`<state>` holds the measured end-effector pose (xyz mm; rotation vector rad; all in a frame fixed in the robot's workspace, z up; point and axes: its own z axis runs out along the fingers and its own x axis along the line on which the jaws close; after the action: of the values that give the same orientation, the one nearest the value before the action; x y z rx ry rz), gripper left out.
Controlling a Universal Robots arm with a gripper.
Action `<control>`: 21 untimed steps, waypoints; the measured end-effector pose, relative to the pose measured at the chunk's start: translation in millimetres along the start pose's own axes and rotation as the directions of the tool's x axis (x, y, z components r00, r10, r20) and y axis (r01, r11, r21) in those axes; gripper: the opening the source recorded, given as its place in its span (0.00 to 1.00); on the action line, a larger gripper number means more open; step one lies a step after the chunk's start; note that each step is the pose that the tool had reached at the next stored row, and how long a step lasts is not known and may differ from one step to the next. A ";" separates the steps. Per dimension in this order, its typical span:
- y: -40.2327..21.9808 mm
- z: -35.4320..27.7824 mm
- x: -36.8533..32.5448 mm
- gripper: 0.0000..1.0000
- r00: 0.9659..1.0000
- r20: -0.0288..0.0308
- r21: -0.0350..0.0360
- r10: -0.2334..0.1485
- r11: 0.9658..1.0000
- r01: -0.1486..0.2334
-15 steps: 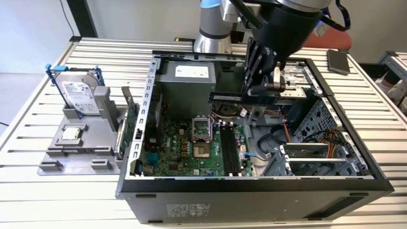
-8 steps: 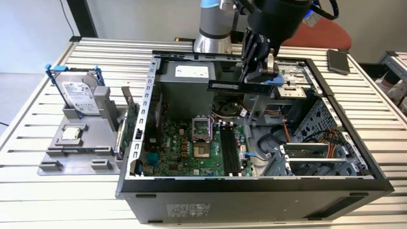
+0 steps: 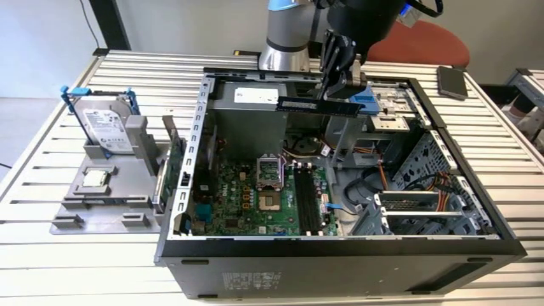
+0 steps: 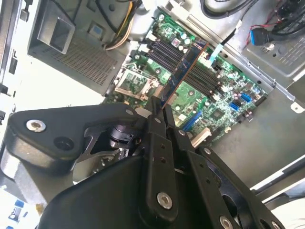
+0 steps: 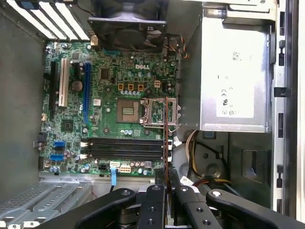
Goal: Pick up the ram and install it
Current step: 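Insert the ram into the slot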
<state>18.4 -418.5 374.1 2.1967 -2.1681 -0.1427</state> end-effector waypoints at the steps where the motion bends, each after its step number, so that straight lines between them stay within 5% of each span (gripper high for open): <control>1: 0.0 0.0 0.0 0.00 1.000 0.000 0.000 0.000 1.000 0.000; 21: 0.3 0.0 3.4 0.00 1.000 0.000 0.000 -0.001 1.000 0.001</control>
<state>18.2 -421.8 374.1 2.1976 -2.1672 -0.1427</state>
